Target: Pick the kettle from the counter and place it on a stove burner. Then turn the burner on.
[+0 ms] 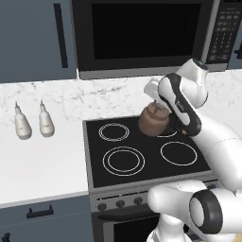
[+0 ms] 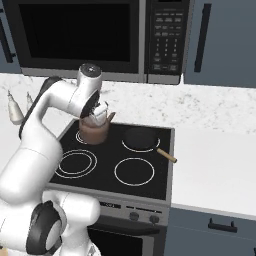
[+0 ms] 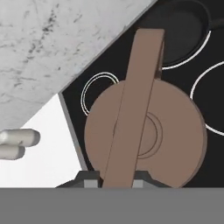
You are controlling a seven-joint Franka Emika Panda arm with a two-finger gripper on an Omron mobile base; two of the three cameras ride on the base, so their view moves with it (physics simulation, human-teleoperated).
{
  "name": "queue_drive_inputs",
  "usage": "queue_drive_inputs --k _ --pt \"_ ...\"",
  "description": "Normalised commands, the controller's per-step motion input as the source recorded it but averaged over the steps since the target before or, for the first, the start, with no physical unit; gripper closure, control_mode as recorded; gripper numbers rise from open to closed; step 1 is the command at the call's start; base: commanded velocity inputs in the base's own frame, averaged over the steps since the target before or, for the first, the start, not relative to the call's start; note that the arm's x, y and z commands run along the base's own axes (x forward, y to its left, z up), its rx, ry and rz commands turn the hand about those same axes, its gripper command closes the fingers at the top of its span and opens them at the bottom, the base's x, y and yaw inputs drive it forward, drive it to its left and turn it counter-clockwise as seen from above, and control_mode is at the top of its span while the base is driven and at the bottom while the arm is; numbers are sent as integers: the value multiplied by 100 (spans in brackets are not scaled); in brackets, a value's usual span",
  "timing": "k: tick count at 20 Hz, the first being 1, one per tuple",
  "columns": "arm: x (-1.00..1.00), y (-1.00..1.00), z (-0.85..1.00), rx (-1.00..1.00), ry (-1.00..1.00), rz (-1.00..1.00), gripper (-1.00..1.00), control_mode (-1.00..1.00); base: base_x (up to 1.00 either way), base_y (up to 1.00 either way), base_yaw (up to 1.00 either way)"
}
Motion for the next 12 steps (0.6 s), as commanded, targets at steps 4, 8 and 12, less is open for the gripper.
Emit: queue_drive_inputs --k 4,8,12 --pt "12 100 -27 -34 25 0 100 -100 0 0 0" --pt "4 63 -25 -10 20 6 100 -100 0 0 0" --pt "5 26 -47 15 6 2 100 -100 0 0 0"
